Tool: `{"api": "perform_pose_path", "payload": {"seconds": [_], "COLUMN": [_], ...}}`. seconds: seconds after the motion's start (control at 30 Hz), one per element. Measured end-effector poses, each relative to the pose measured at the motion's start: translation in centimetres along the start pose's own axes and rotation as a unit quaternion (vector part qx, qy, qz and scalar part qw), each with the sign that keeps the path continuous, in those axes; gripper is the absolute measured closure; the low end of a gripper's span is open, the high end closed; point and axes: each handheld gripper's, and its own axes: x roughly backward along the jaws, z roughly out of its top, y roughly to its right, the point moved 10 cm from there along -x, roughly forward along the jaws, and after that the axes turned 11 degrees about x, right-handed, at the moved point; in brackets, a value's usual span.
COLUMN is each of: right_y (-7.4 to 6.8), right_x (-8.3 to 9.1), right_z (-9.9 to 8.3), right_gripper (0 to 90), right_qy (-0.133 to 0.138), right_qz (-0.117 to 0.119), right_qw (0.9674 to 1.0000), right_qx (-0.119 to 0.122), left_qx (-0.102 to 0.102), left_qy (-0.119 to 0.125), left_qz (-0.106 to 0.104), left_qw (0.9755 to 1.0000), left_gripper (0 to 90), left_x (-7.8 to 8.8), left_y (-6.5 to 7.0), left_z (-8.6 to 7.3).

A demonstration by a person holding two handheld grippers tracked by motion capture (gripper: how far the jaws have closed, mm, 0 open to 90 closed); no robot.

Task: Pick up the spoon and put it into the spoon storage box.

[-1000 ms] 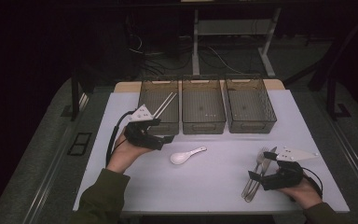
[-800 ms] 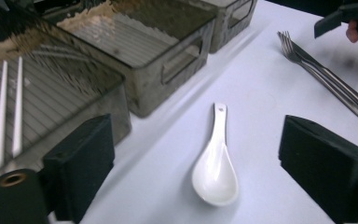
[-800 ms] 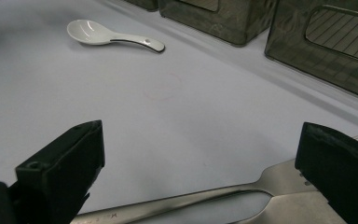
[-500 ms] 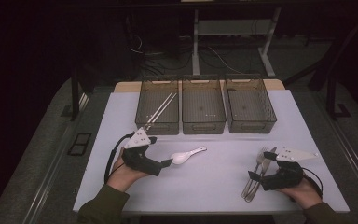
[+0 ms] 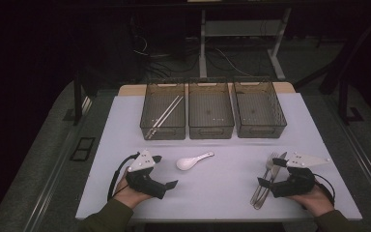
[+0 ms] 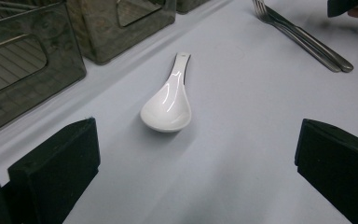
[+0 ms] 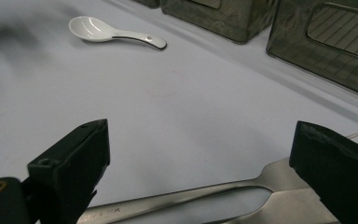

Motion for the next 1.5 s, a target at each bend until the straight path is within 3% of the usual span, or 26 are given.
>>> {"api": "perform_pose_path", "payload": {"seconds": [0.3, 0.37, 0.57, 0.8, 1.07, 1.2, 1.5], "right_y": [-0.4, -0.5, -0.7, -0.8, -0.7, -0.7, -0.7], "right_x": [-0.1, -0.1, -0.5, -0.8, -0.9, -0.9, -0.9], "right_z": [0.4, 0.8, 1.9, 2.0, 1.9, 1.9, 1.8], "right_gripper": [6.9, 14.6, 18.0, 18.4, 18.3, 18.3, 18.3], "right_qy": [-0.003, 0.000, 0.006, 0.006, 0.004, 0.005, 0.004], "right_qz": [0.016, 0.021, 0.033, 0.035, 0.035, 0.035, 0.034], "right_qw": [0.9999, 0.9998, 0.9994, 0.9993, 0.9994, 0.9994, 0.9994], "right_qx": [-0.007, -0.003, -0.006, -0.006, -0.006, -0.007, -0.008], "left_qx": [0.000, -0.003, -0.004, -0.017, -0.018, -0.012, -0.009], "left_qy": [-0.003, -0.007, -0.007, 0.000, 0.002, 0.006, -0.028], "left_qz": [-0.002, -0.003, -0.002, 0.004, 0.007, 0.002, -0.015], "left_qw": [1.0000, 1.0000, 1.0000, 0.9998, 0.9998, 0.9999, 0.9995], "left_gripper": [0.0, 0.0, 0.0, 3.5, 21.1, 35.2, 68.0], "left_x": [-0.2, -0.2, -0.3, -1.5, -3.1, -4.2, -7.6], "left_y": [-0.1, -0.1, -0.1, -0.5, -1.1, -1.2, -1.4], "left_z": [-0.1, -0.2, -0.2, 1.5, 3.2, 4.3, 5.6]}}
